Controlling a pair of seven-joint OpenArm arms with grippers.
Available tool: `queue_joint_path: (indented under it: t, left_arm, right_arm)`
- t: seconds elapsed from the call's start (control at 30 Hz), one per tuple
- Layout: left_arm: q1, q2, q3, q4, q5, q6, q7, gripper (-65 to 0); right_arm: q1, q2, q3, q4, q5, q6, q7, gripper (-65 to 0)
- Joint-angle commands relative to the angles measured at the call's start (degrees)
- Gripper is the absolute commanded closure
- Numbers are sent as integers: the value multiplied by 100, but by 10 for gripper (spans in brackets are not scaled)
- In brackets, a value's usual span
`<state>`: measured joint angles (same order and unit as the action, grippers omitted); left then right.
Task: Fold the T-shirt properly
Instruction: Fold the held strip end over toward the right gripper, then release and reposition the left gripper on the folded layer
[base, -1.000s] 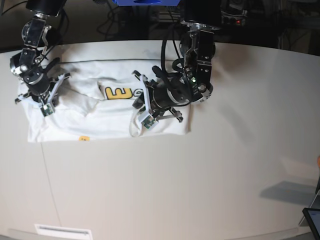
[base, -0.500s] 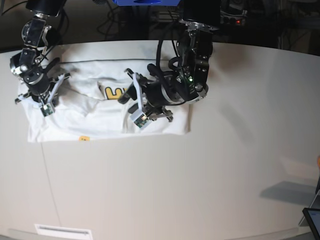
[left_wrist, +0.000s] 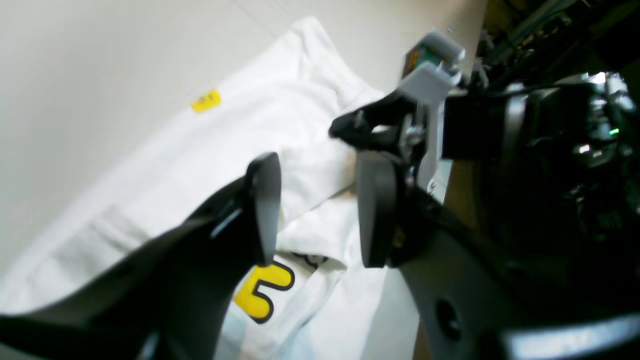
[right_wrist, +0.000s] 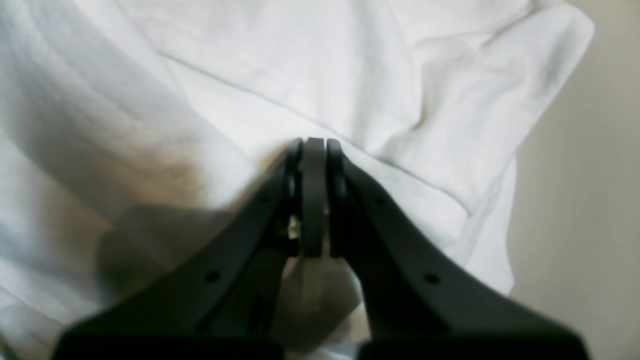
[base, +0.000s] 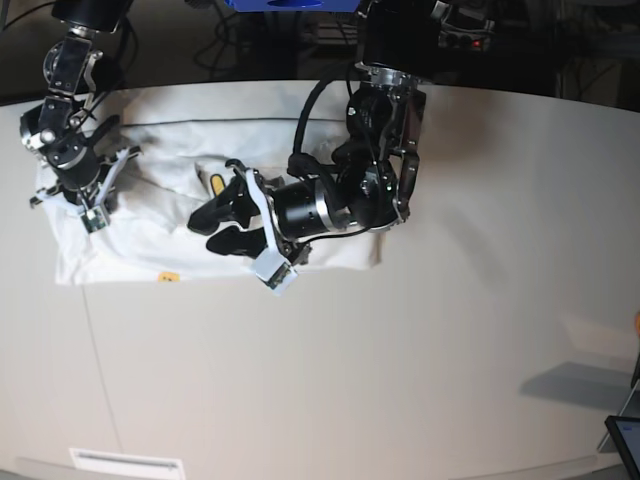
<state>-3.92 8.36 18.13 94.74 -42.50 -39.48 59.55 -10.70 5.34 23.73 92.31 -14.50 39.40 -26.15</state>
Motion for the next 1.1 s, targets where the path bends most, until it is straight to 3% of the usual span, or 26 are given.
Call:
queue_joint_path:
  t: [0.0,0.03,0.1,0.27,0.3,0.6,1.07]
  left_arm:
    - [-87,64,-24,306,-150,-52,-148,-213]
    - [-87,-5,-24,500,-44,102,-148,-153]
    - [-25,-164,-15,869,290,735,-148,0]
    - [476,-629,-33,1247,1169,2221,-263,0]
    - [564,-709,-42,1247,1222,2370,-307,0]
    - [924,-849,-631,1405,1213,2432,-474,0]
    - [757,-867,-666,1616,1257,2450,-474,0]
  right_arm:
    - [-42,24,-3,-14,-101,60,-194,-16]
    - [-42,15,-3,-14,-101,60,-194,-16]
    - [-42,15,-3,-14,-101,60,-194,-16]
    - [-42,24,-3,-14,-101,60,-194,-16]
    - [-42,33,-3,-14,-101,60,-194,-16]
    - [-113,24,-12,-14,-101,60,-194,-16]
    - [-121,15,-12,-14,-101,60,-194,-16]
